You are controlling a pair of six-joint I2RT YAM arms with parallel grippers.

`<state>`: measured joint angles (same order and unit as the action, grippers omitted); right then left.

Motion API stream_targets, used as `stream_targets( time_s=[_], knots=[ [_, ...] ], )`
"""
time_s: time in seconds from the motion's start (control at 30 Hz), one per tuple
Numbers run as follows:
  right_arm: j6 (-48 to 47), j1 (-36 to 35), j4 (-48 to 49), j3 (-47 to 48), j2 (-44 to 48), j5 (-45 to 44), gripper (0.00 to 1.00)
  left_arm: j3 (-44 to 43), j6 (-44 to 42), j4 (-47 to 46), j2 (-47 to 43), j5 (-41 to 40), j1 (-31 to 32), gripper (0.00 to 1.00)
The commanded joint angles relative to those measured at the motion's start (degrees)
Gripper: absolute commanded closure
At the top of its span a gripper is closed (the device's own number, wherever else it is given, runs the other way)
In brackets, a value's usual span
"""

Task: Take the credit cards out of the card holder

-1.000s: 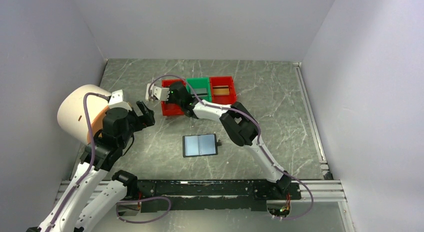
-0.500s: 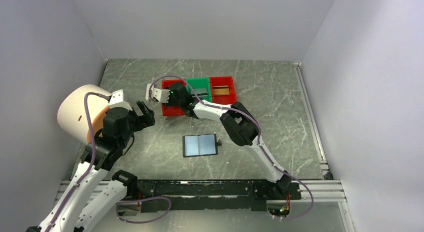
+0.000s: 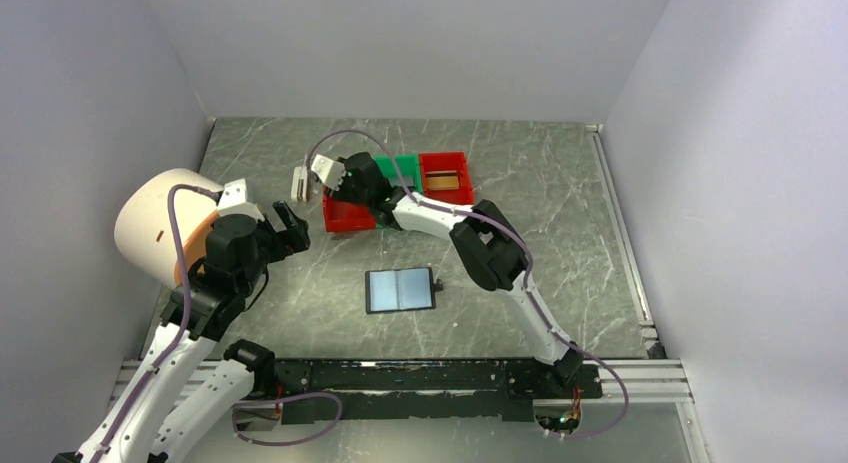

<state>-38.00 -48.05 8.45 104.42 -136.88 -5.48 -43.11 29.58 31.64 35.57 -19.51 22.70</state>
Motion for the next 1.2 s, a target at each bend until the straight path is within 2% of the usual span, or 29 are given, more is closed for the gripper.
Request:
stream_targets(
  time_s=[0.0, 0.17, 0.33, 0.5, 0.77, 0.97, 1.17],
  knots=[
    [11.48, 0.24, 5.60, -2.55, 5.22, 0.38, 0.50, 0.33, 0.20, -0.09, 0.02, -1.45, -0.46, 0.00],
    [22.12, 0.20, 6.28, -4.55, 7.97, -0.06, 0.54, 0.41, 0.21, -0.25, -0.49, -1.67, -0.47, 0.00],
    [39.03, 0.16, -4.73, -0.91, 9.00, -5.01, 0.63, 0.33, 0.45, -0.05, -0.92, -2.39, -0.46, 0.00],
    [49.98, 0.18, -13.32, 0.16, 10.20, -1.77, 0.71, 0.47, 0.56, -0.02, -1.55, -2.75, -0.46, 0.00],
    [56.68, -0.35, -26.68, 12.91, 0.98, -2.77, 0.80, 0.38, 0.64, 0.23, -1.54, -3.11, -0.48, 0.00],
    [57.51, -0.89, -30.87, 17.50, -3.11, -6.22, 0.86, 0.24, 0.82, 0.50, -1.84, -3.75, -0.46, 0.00],
    [55.40, -1.38, -32.38, 21.03, -6.68, -6.39, 0.86, 0.18, 0.95, 0.66, -2.08, -4.17, -0.51, 0.00]
  ],
)
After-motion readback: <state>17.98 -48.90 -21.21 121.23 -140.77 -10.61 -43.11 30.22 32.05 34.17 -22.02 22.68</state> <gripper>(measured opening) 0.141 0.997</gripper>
